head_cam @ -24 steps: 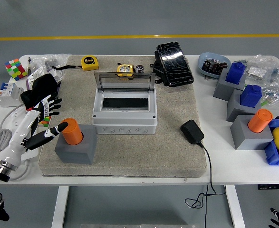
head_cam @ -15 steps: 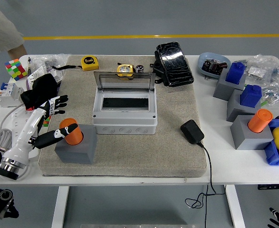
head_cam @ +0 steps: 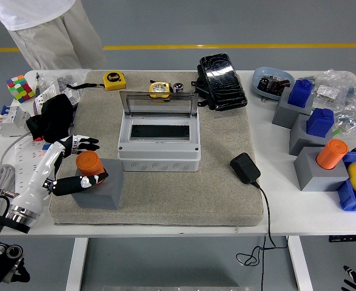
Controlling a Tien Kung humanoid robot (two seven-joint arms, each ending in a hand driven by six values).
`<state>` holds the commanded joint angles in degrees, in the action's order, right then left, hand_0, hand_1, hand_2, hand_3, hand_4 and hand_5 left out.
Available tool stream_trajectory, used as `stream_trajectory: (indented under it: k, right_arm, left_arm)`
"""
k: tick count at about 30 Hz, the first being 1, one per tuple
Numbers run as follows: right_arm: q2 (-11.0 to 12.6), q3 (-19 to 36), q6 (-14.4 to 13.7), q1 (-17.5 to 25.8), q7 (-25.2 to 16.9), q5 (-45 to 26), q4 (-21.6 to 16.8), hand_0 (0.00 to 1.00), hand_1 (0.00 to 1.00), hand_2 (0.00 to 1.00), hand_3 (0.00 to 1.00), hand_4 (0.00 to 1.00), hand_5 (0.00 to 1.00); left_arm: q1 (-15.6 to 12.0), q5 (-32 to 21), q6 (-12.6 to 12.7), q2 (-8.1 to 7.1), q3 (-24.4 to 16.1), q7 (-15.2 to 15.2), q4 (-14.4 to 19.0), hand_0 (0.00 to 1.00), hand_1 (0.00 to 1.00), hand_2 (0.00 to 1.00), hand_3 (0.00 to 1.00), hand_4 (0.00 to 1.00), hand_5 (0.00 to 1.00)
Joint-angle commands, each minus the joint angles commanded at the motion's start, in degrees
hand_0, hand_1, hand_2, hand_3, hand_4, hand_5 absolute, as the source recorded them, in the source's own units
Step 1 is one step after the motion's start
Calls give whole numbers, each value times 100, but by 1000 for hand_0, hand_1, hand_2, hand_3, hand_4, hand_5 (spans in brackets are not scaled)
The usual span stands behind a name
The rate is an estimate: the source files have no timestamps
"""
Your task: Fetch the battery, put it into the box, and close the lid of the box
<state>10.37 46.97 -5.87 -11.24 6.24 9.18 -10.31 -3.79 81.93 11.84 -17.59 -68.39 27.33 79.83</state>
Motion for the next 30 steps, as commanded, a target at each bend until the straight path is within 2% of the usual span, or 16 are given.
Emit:
stream_trajectory:
  k: [1, 6, 7, 14, 30]
  right_arm:
    - [0, -25, -2, -7, -6, -22, 0, 624, 686, 668, 550, 918, 493]
    - [9, -110, -1, -12, -16, -82, 0, 624, 686, 668, 550, 918, 493]
    - [11, -104, -1, -9, -9, -70, 0, 624, 686, 668, 550, 918, 493]
    - [6, -119, 6, 12, -2, -72, 0, 624, 687, 668, 550, 917, 492]
    - [-12, -78, 21, 12, -26, -85, 0, 624, 686, 668, 550, 918, 492]
  left_arm:
    - [5, -94, 35, 3, 26, 52, -29, 465, 561, 505, 513, 998, 33]
    - [15, -310, 100, 11, 106, 166, -85, 465, 561, 505, 513, 998, 33]
    - [23, -322, 105, 18, 128, 180, -88, 459, 519, 463, 488, 998, 2]
    - [49, -402, 78, 50, 268, 204, -94, 480, 501, 447, 492, 998, 2]
    - [312, -521, 40, 256, 352, 158, -134, 513, 515, 459, 549, 998, 2]
